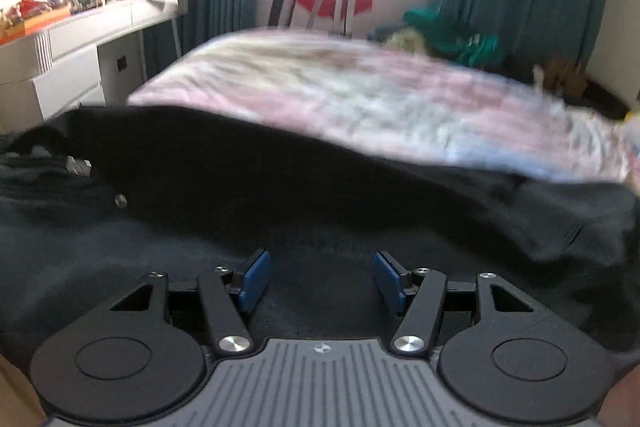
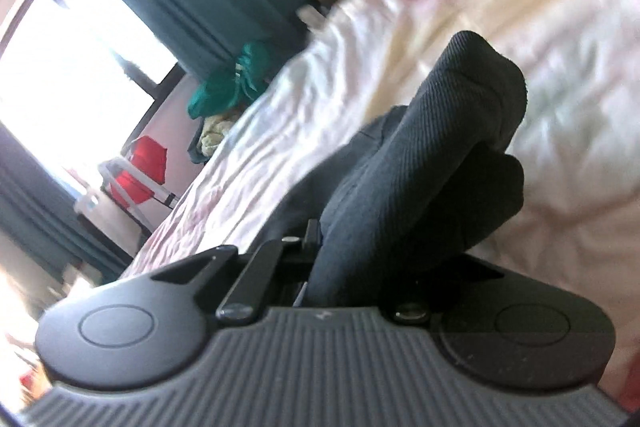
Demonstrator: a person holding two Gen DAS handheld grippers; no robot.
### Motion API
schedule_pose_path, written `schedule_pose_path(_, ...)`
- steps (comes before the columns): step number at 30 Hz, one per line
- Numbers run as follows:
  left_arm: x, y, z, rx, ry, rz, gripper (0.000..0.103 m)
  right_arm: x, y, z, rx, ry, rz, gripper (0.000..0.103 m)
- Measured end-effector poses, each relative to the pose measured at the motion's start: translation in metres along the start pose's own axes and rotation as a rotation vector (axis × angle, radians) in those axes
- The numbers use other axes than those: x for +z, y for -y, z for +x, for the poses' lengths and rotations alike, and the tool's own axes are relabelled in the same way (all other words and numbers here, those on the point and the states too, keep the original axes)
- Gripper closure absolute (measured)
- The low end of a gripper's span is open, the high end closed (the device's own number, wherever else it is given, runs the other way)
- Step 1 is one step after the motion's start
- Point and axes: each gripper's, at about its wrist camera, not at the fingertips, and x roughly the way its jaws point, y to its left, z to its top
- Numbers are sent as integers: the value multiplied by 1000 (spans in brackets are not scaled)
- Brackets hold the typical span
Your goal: Fold clothes
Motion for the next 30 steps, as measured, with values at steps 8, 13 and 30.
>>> schedule_pose_path(8,-3,-3,10,-1,-28,52,43,-15,-125,-47,22,185,-422,93)
schedule_pose_path(13,5,-10,-7,31,-9,89,43,-78,-216,-80,152,248,-706,93)
schedule_pose_path(30,29,-108,-74,58,144,-221,39,-313,-252,-58,313,20,-1187,92)
